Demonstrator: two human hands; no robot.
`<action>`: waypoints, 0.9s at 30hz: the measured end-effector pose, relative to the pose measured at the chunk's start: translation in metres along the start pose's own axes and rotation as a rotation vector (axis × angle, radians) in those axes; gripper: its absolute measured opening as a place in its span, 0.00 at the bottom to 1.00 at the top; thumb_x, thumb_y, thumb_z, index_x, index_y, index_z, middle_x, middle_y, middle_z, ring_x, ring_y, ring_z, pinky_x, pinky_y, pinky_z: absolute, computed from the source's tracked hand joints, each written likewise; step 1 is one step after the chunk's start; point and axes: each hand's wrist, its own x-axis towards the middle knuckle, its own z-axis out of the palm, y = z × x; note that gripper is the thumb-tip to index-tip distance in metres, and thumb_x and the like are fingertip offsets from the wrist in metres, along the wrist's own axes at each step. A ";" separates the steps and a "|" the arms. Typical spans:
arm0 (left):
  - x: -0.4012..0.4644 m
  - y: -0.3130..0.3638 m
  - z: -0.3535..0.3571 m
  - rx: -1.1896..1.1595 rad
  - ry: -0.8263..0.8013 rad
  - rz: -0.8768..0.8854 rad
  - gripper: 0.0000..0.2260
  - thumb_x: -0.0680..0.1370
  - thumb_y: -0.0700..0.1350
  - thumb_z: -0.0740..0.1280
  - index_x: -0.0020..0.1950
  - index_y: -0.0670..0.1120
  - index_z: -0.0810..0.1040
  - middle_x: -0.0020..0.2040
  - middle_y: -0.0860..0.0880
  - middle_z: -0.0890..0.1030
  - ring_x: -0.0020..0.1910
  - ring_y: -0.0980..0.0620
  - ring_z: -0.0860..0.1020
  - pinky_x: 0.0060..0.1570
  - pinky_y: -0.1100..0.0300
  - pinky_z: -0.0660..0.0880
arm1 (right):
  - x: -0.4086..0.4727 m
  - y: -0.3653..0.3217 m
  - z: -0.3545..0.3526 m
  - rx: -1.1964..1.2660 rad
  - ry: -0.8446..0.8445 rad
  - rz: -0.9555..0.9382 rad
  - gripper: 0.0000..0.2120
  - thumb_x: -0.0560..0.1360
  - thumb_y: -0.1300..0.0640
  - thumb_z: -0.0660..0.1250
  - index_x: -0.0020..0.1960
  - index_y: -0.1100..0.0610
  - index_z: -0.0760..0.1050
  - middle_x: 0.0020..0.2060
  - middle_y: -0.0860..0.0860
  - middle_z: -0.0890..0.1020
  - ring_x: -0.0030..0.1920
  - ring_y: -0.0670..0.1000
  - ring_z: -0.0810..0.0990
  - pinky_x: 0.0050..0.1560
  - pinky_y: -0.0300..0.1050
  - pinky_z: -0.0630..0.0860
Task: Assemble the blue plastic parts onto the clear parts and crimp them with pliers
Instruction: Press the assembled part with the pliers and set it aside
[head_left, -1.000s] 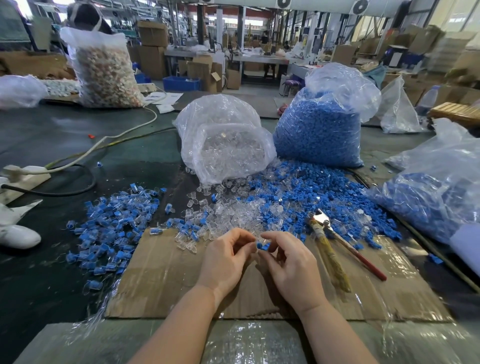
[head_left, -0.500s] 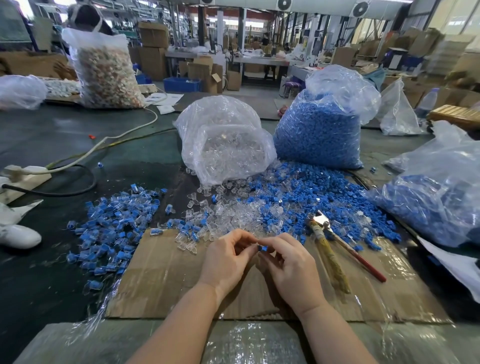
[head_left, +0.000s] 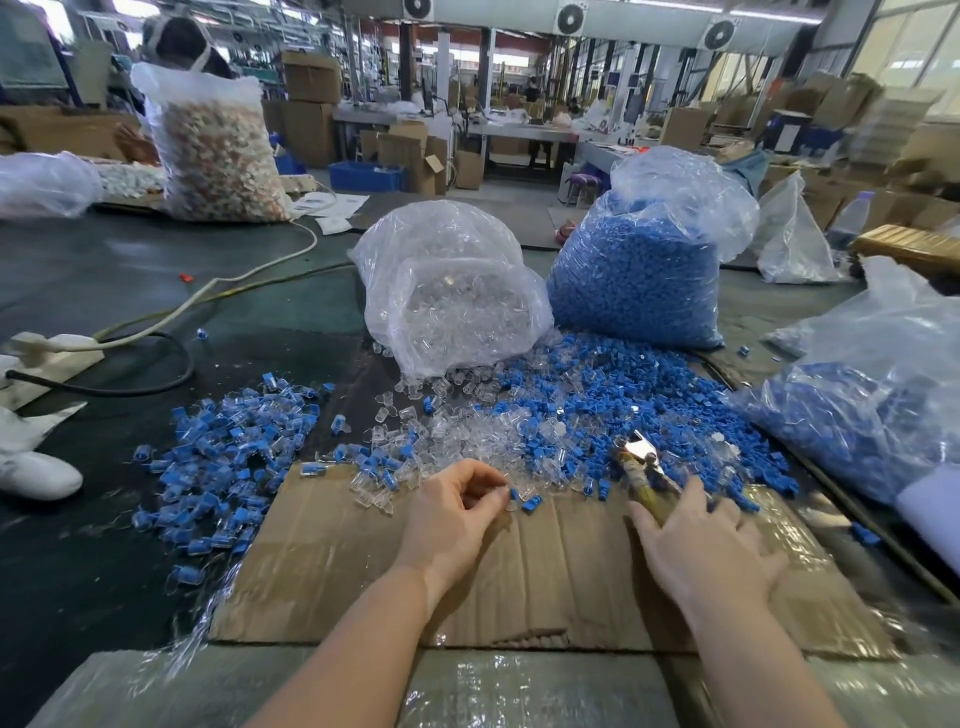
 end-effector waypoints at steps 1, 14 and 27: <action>0.000 0.000 0.000 -0.014 0.000 -0.006 0.08 0.74 0.37 0.69 0.42 0.51 0.77 0.39 0.53 0.80 0.36 0.68 0.76 0.37 0.74 0.72 | 0.001 0.000 -0.001 -0.006 0.009 -0.008 0.36 0.75 0.32 0.47 0.76 0.52 0.47 0.73 0.57 0.60 0.71 0.59 0.61 0.68 0.62 0.58; 0.007 0.005 -0.004 -0.196 0.056 -0.133 0.04 0.75 0.36 0.68 0.46 0.45 0.78 0.37 0.47 0.81 0.30 0.60 0.77 0.31 0.69 0.74 | -0.008 -0.010 -0.013 0.002 0.070 -0.070 0.22 0.78 0.43 0.55 0.65 0.57 0.62 0.62 0.59 0.69 0.62 0.60 0.67 0.61 0.55 0.68; 0.024 0.022 -0.012 -0.457 0.150 -0.298 0.03 0.74 0.35 0.68 0.45 0.42 0.79 0.36 0.46 0.80 0.27 0.57 0.76 0.26 0.65 0.71 | -0.041 -0.041 -0.049 0.769 -0.555 -0.457 0.10 0.78 0.53 0.59 0.42 0.57 0.71 0.36 0.53 0.72 0.36 0.51 0.69 0.37 0.46 0.66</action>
